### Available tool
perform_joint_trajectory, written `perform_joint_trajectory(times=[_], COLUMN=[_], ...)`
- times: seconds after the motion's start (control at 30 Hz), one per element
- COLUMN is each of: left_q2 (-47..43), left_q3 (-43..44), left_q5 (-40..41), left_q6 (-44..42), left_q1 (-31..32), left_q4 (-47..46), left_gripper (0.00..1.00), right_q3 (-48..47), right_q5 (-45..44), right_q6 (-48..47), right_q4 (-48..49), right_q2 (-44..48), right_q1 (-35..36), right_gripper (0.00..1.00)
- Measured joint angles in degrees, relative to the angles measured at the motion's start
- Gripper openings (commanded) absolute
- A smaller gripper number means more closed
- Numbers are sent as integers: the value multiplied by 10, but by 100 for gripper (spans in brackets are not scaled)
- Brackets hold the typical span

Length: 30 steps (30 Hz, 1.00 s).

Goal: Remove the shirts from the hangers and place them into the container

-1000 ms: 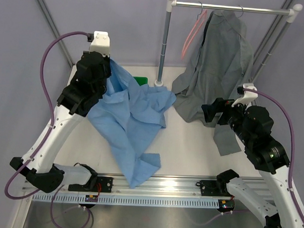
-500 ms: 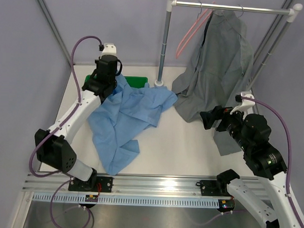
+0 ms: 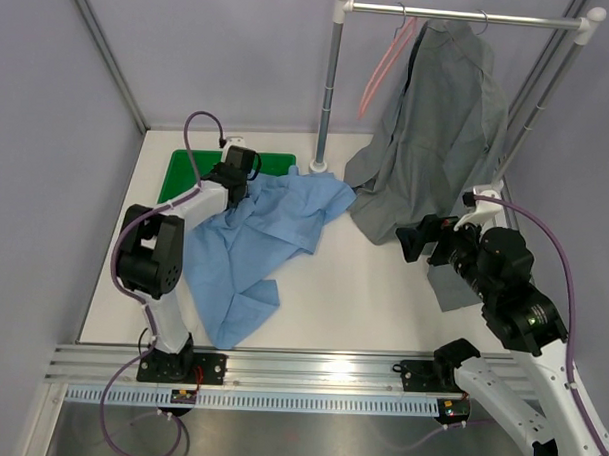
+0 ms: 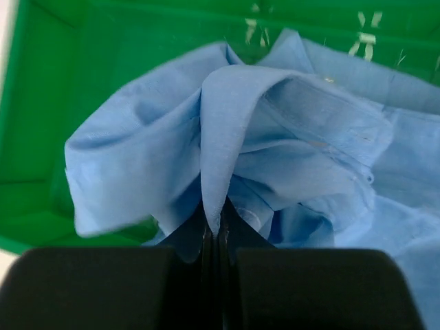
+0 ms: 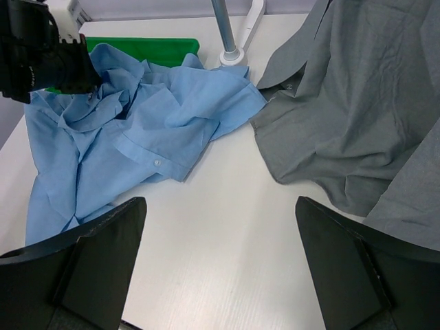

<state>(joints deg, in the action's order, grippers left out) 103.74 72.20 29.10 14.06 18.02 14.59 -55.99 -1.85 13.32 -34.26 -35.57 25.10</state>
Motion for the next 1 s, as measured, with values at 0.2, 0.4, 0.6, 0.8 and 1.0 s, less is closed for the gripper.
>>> perform_joint_trajectory(times=[0.2, 0.4, 0.6, 0.8, 1.0], left_q2=[48, 49, -37, -206, -371], left_q3=[0, 21, 39, 40, -91], left_q5=[-49, -68, -69, -75, -86], left_q6=[32, 36, 25, 26, 67], left_q1=[-20, -29, -30, -30, -30], left_q4=[-2, 18, 68, 110, 155], left_gripper=[49, 91, 99, 99, 99], right_q3=[4, 6, 8, 12, 13], right_q5=[0, 16, 22, 26, 30], right_q6=[0, 0, 0, 0, 0], right_q4=[2, 6, 7, 7, 7], right_q2=[-1, -2, 0, 9, 20], right_q1=[0, 0, 0, 0, 0], right_gripper=[100, 99, 99, 100, 99])
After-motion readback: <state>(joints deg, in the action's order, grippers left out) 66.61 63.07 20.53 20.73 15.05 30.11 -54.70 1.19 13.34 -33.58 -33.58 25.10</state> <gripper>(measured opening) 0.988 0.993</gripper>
